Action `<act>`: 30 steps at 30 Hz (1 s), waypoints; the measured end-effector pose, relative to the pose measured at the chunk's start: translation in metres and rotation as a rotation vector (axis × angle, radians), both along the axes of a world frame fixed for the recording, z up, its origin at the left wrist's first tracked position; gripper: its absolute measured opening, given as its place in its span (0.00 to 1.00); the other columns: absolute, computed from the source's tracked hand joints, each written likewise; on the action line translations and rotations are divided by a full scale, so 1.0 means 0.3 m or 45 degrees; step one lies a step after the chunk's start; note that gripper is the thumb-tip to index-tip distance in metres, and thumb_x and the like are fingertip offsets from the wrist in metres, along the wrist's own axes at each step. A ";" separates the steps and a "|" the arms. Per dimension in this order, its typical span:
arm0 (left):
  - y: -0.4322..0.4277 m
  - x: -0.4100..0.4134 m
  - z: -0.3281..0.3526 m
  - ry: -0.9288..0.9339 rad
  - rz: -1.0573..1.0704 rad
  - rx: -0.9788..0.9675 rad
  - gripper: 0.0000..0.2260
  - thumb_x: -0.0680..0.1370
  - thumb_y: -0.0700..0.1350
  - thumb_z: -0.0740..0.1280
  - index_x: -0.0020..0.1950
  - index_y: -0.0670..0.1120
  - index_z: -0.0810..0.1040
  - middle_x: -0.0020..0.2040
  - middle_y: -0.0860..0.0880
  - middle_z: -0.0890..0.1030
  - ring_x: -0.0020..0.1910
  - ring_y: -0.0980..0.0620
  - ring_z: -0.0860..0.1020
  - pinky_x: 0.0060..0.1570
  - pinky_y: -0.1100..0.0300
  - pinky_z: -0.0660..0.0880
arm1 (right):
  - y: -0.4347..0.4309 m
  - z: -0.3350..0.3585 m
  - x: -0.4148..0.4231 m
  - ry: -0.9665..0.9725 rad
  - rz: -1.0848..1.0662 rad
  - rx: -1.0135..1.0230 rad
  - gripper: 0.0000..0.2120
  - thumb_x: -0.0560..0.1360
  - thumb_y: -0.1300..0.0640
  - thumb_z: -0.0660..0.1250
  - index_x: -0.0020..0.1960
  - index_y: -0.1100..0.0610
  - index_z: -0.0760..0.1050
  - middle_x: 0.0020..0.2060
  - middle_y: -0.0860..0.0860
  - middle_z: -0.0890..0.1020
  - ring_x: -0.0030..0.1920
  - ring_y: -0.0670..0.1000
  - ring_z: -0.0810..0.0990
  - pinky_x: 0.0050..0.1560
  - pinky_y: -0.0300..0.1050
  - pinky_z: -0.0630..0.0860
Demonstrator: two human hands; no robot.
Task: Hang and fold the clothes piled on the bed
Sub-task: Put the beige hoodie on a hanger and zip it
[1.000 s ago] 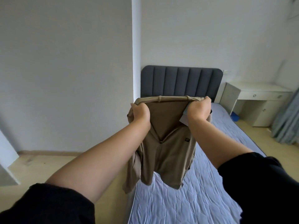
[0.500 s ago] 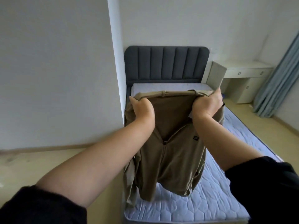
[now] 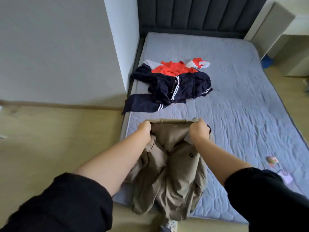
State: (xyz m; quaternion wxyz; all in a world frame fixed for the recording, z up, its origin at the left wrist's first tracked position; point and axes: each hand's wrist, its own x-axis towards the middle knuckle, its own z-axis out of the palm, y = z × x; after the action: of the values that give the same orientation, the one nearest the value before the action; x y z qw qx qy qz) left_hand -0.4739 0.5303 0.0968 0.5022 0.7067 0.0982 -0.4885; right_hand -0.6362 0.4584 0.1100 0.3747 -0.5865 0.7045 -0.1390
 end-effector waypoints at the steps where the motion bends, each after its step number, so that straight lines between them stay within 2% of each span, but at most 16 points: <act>1: -0.028 -0.001 -0.044 -0.004 -0.003 0.049 0.14 0.79 0.41 0.54 0.61 0.44 0.74 0.41 0.48 0.74 0.36 0.51 0.72 0.35 0.60 0.70 | -0.036 -0.044 0.005 0.010 0.037 0.028 0.19 0.75 0.64 0.52 0.64 0.61 0.70 0.64 0.60 0.72 0.67 0.61 0.66 0.62 0.51 0.68; 2: -0.058 -0.001 -0.076 0.002 0.000 0.065 0.14 0.79 0.41 0.54 0.61 0.44 0.75 0.40 0.48 0.74 0.37 0.51 0.72 0.35 0.61 0.69 | -0.075 -0.082 0.015 0.008 0.089 0.045 0.18 0.75 0.64 0.51 0.62 0.61 0.71 0.63 0.61 0.73 0.66 0.61 0.67 0.62 0.51 0.70; 4: -0.127 0.013 -0.120 -0.009 0.000 0.062 0.14 0.79 0.41 0.55 0.61 0.43 0.75 0.44 0.46 0.77 0.43 0.48 0.75 0.42 0.59 0.73 | -0.157 -0.135 0.048 -0.004 0.214 0.055 0.18 0.74 0.65 0.51 0.61 0.62 0.71 0.60 0.62 0.75 0.64 0.62 0.69 0.60 0.50 0.70; 6: -0.204 0.044 -0.153 -0.060 -0.037 0.027 0.16 0.80 0.42 0.55 0.66 0.42 0.72 0.58 0.42 0.78 0.54 0.44 0.77 0.54 0.53 0.74 | -0.233 -0.167 0.087 -0.038 0.284 0.031 0.21 0.76 0.65 0.51 0.67 0.60 0.69 0.62 0.61 0.75 0.61 0.61 0.72 0.55 0.47 0.70; 8: -0.265 0.081 -0.184 -0.131 -0.079 -0.113 0.23 0.80 0.42 0.58 0.75 0.48 0.62 0.68 0.41 0.73 0.62 0.41 0.75 0.62 0.49 0.73 | -0.281 -0.197 0.124 -0.108 0.314 -0.008 0.26 0.79 0.61 0.51 0.77 0.53 0.56 0.67 0.59 0.72 0.58 0.59 0.75 0.50 0.48 0.70; 10: -0.281 0.107 -0.229 -0.301 -0.237 -0.168 0.35 0.78 0.37 0.62 0.78 0.56 0.47 0.70 0.45 0.70 0.55 0.47 0.78 0.56 0.50 0.76 | -0.282 -0.241 0.137 -0.190 0.350 -0.005 0.31 0.81 0.56 0.52 0.78 0.46 0.42 0.67 0.60 0.72 0.54 0.60 0.78 0.47 0.52 0.73; 11: -0.273 0.107 -0.255 -0.392 -0.362 -0.137 0.40 0.77 0.35 0.63 0.78 0.57 0.42 0.71 0.46 0.68 0.50 0.50 0.78 0.51 0.53 0.77 | -0.266 -0.282 0.133 -0.210 0.388 0.022 0.33 0.81 0.56 0.54 0.77 0.45 0.38 0.66 0.61 0.73 0.51 0.60 0.79 0.44 0.51 0.75; 12: -0.255 0.098 -0.290 -0.449 -0.470 -0.107 0.42 0.77 0.34 0.63 0.78 0.56 0.39 0.73 0.46 0.66 0.50 0.50 0.78 0.50 0.54 0.77 | -0.239 -0.334 0.118 -0.207 0.426 0.056 0.35 0.80 0.55 0.55 0.77 0.44 0.36 0.66 0.60 0.73 0.47 0.58 0.80 0.40 0.49 0.74; 14: -0.201 0.062 -0.391 -0.487 -0.627 -0.036 0.42 0.77 0.34 0.62 0.78 0.56 0.39 0.75 0.44 0.63 0.61 0.43 0.75 0.59 0.47 0.75 | -0.167 -0.455 0.065 -0.129 0.457 0.130 0.35 0.79 0.55 0.56 0.77 0.47 0.37 0.66 0.58 0.74 0.45 0.56 0.80 0.37 0.45 0.72; 17: -0.099 0.003 -0.590 -0.473 -0.854 0.057 0.40 0.76 0.33 0.60 0.78 0.56 0.41 0.77 0.45 0.58 0.65 0.41 0.72 0.60 0.50 0.73 | -0.037 -0.667 -0.044 0.008 0.413 0.302 0.34 0.79 0.54 0.57 0.78 0.49 0.41 0.57 0.60 0.79 0.45 0.57 0.80 0.37 0.46 0.73; 20: -0.018 -0.056 -0.805 -0.464 -1.032 0.125 0.36 0.77 0.35 0.58 0.79 0.54 0.45 0.77 0.45 0.58 0.72 0.43 0.65 0.66 0.51 0.68 | 0.061 -0.887 -0.133 0.095 0.426 0.433 0.34 0.79 0.52 0.58 0.78 0.50 0.43 0.58 0.57 0.78 0.50 0.58 0.79 0.45 0.47 0.74; 23: 0.033 -0.114 -1.037 -0.626 -1.272 0.228 0.34 0.76 0.38 0.58 0.78 0.55 0.48 0.76 0.47 0.60 0.70 0.43 0.66 0.58 0.61 0.65 | 0.100 -1.128 -0.167 0.202 0.535 0.460 0.35 0.79 0.51 0.59 0.79 0.53 0.43 0.71 0.56 0.67 0.66 0.59 0.71 0.56 0.45 0.69; 25: 0.047 -0.151 -1.205 -0.761 -1.456 0.169 0.33 0.76 0.39 0.58 0.79 0.54 0.48 0.77 0.48 0.59 0.71 0.45 0.65 0.57 0.63 0.64 | 0.096 -1.290 -0.176 0.350 0.682 0.396 0.34 0.79 0.50 0.58 0.79 0.53 0.44 0.76 0.53 0.58 0.73 0.58 0.60 0.69 0.52 0.62; 26: 0.049 -0.171 -1.290 -0.840 -1.562 0.158 0.33 0.77 0.40 0.58 0.79 0.53 0.48 0.78 0.48 0.56 0.74 0.47 0.61 0.62 0.61 0.63 | 0.090 -1.368 -0.187 0.425 0.737 0.377 0.34 0.79 0.49 0.58 0.78 0.52 0.44 0.77 0.51 0.55 0.75 0.57 0.56 0.72 0.56 0.58; 28: 0.049 -0.210 -1.458 -1.079 -1.775 0.233 0.31 0.79 0.43 0.57 0.79 0.52 0.46 0.79 0.48 0.49 0.77 0.48 0.50 0.72 0.54 0.55 | 0.084 -1.524 -0.224 0.519 0.810 0.334 0.33 0.79 0.48 0.58 0.78 0.49 0.45 0.77 0.49 0.53 0.76 0.56 0.52 0.73 0.60 0.54; 30: 0.029 -0.255 -1.610 -1.324 -1.859 0.274 0.27 0.82 0.48 0.54 0.79 0.50 0.47 0.79 0.47 0.47 0.78 0.47 0.45 0.75 0.50 0.49 | 0.086 -1.674 -0.273 0.541 0.844 0.226 0.32 0.79 0.46 0.57 0.78 0.49 0.46 0.77 0.49 0.51 0.76 0.55 0.50 0.73 0.59 0.54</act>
State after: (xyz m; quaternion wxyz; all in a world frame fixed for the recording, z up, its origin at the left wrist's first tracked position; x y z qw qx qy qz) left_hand -0.5504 0.5389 -0.3862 -0.0206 0.7681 -0.5691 -0.2929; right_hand -0.7180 0.4843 -0.3921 0.2942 -0.7629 0.5484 0.1751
